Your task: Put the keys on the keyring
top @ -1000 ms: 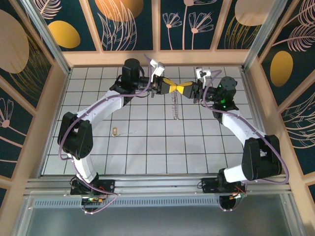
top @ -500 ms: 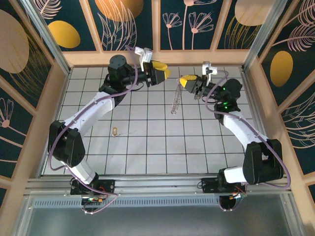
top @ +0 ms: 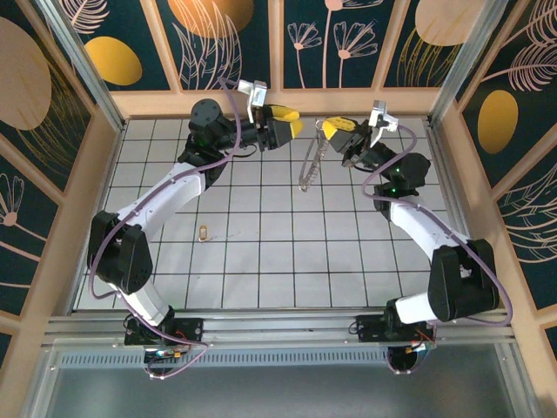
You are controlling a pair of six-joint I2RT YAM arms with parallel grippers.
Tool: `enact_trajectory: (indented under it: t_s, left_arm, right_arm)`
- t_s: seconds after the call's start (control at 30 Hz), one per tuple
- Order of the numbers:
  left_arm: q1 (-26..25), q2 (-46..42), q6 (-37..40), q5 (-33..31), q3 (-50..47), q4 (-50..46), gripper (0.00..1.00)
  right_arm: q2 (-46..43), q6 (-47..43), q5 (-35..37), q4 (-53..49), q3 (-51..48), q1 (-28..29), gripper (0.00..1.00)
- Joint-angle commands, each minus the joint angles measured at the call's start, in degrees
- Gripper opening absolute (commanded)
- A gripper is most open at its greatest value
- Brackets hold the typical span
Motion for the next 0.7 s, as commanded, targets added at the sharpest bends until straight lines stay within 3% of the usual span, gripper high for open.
enact_trajectory:
  t_s: [0.0,0.67]
  left_arm:
    - [0.0,1.9,-4.2,2.1,0.6,6.0,0.60]
    - [-0.1,4.6,-8.3,3.8,2.2,11.1,0.56]
  right_arm:
    - [2.4,5.5,2.0,10.9,1.7,0.7,0.00]
    - [8.5,11.4,1.0,15.9,4.5,3.4,0.00]
